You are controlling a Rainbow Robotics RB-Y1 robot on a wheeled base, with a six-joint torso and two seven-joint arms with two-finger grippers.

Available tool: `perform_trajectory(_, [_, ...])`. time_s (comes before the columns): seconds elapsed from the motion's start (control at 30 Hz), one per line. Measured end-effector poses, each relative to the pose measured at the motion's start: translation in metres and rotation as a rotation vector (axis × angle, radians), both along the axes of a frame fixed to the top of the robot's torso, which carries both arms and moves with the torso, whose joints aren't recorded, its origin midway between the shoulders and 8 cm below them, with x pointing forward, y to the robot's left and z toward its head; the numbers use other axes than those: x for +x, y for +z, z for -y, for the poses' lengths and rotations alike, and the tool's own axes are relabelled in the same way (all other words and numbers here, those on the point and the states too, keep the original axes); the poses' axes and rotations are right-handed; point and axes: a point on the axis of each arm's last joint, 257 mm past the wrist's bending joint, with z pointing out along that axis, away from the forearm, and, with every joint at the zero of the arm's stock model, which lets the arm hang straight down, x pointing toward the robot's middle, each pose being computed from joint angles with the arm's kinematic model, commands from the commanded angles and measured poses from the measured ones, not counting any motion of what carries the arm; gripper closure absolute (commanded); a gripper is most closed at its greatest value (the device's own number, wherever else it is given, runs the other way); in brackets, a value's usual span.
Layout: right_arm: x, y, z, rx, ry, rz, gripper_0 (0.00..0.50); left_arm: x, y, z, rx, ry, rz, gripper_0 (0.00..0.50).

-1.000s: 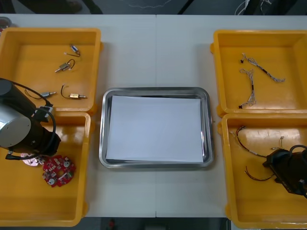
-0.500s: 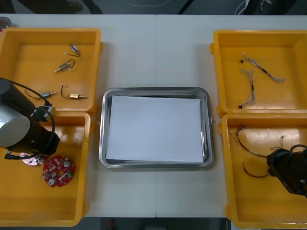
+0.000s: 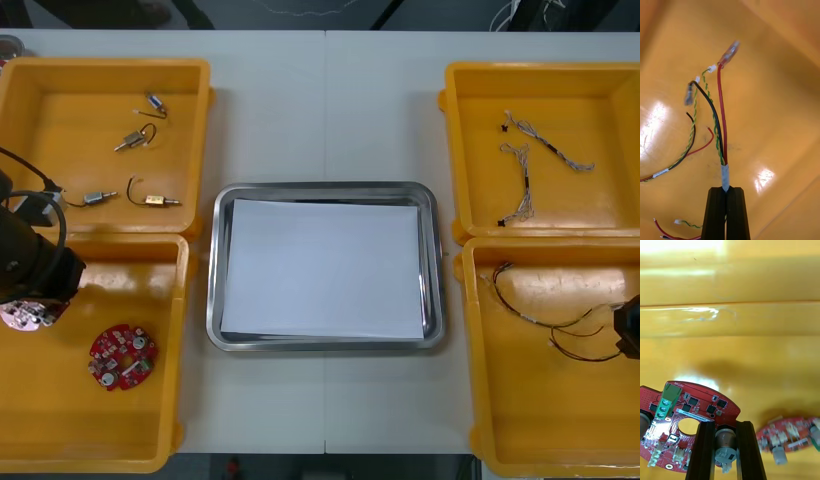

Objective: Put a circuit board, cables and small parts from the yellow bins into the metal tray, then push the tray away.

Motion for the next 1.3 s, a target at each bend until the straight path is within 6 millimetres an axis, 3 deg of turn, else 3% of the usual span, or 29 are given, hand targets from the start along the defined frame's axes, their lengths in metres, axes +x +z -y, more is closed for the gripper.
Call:
perform_trajectory(0.23, [-0.016,0.019,0.003,-0.002,0.045,-0.044,0.5,-0.014,0.035,0.007,0.023,-0.033,-0.008,0.5])
perform_trajectory(0.33, [-0.022,0.032,0.006,-0.013,0.062,-0.057,0.5,-0.008,0.05,0.02,0.021,-0.072,0.02,0.5])
perform_trajectory(0.67, [0.003,0.093,-0.011,-0.082,0.232,0.039,0.5,0.014,0.102,0.079,-0.032,-0.248,0.121,0.5])
perform_trajectory(1.0, [0.003,0.123,-0.035,-0.105,0.429,0.039,0.5,0.024,0.109,0.149,0.047,-0.474,0.11,0.5])
perform_trajectory(1.2, [0.0,0.139,-0.04,-0.268,0.756,0.027,0.5,0.029,0.107,0.201,0.046,-0.58,0.11,0.5])
perform_trajectory(1.3, [0.001,0.149,-0.04,-0.321,0.79,0.037,0.5,0.027,0.102,0.226,0.034,-0.625,0.101,0.5])
